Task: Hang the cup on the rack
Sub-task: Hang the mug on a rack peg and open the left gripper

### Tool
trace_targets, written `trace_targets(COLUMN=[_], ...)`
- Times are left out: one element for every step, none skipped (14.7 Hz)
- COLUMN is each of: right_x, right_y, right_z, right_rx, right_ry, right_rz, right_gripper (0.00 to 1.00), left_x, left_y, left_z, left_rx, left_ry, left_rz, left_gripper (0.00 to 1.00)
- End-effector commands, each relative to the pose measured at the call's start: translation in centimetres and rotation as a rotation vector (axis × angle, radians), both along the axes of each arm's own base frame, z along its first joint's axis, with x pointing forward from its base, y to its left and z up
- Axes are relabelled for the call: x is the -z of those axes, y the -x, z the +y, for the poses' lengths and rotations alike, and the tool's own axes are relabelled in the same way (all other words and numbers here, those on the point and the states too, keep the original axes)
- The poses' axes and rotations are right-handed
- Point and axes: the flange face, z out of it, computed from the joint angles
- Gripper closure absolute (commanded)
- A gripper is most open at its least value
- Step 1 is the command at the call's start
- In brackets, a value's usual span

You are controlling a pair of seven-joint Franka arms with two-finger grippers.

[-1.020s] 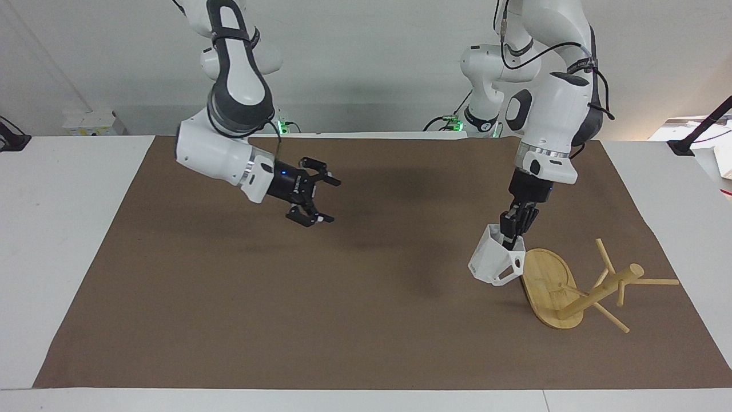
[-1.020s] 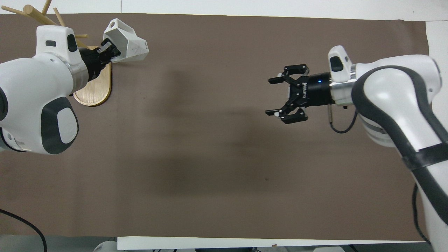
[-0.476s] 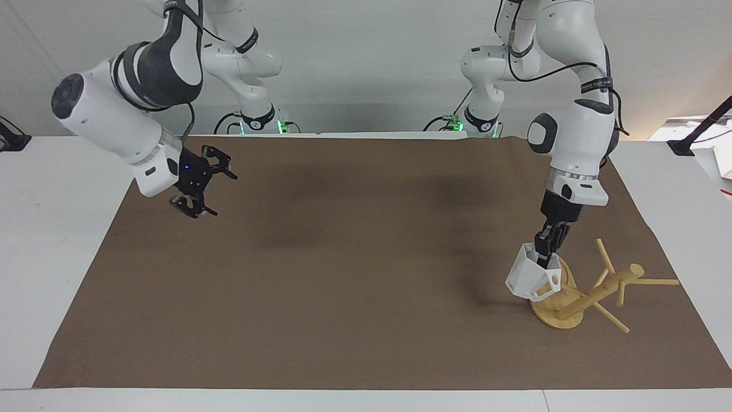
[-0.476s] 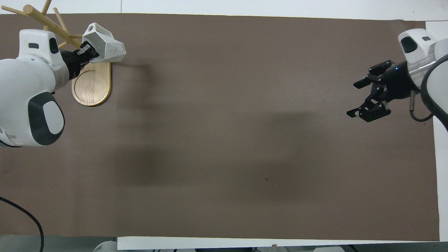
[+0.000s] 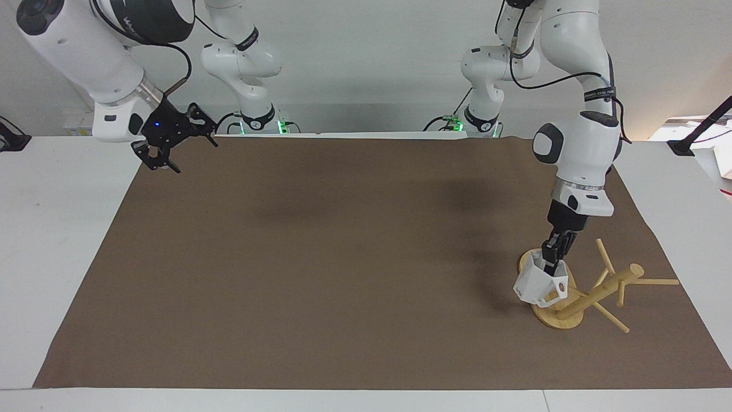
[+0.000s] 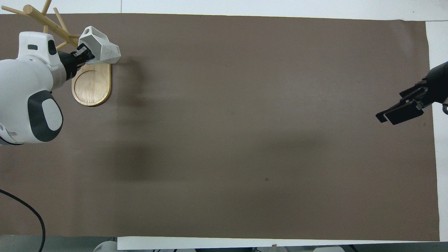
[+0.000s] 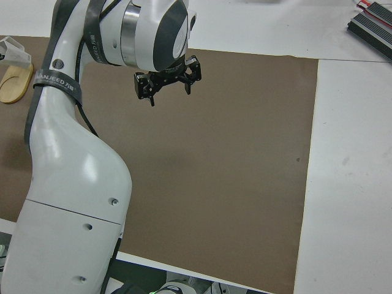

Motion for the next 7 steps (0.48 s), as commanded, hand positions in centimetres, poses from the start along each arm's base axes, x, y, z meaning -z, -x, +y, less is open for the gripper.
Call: trace_targets(right_x=[-1.2,-1.7,-2.1,-2.3,-2.6,-3.0,-2.8], right_y=[0.4,0.6,0.2,-0.1,0.0,0.3,0.3], right_z=[0.2,0.0,-0.5,-0.1,1.0,0.8,1.0], right_rx=[0.204,0.243,0.257,0.251,0.28,0.358,0.384], right_ry=[0.074,0.097,0.16,0.226,0.269,0.265,0.248], right_rz=[0.07,0.081,0.082,0.07,0.055,0.06,0.069], right_gripper=[0.0,0.0,0.0,0.0,0.0,0.0,0.0], left_x=[-0.4,-0.5,-0.5,-0.7,-0.8,-1.1,-0.9], left_y=[-0.3,-0.4,-0.6,-0.7,-0.8,-1.0,-0.9], left_z=[1.9,2.0,2.6,3.1,3.3,3.5,4.1], left_rx=[-0.016,-0.018,-0.029,-0.037,-0.04,-0.045,-0.054], left_ry=[-0.008,-0.007,-0.006,-0.005,-0.005,-0.003,-0.003], left_rz=[-0.021,-0.024,-0.025,-0.027,-0.028,-0.032,-0.023], left_gripper=[1.0,1.0,1.0,1.0,1.0,0.99,0.99])
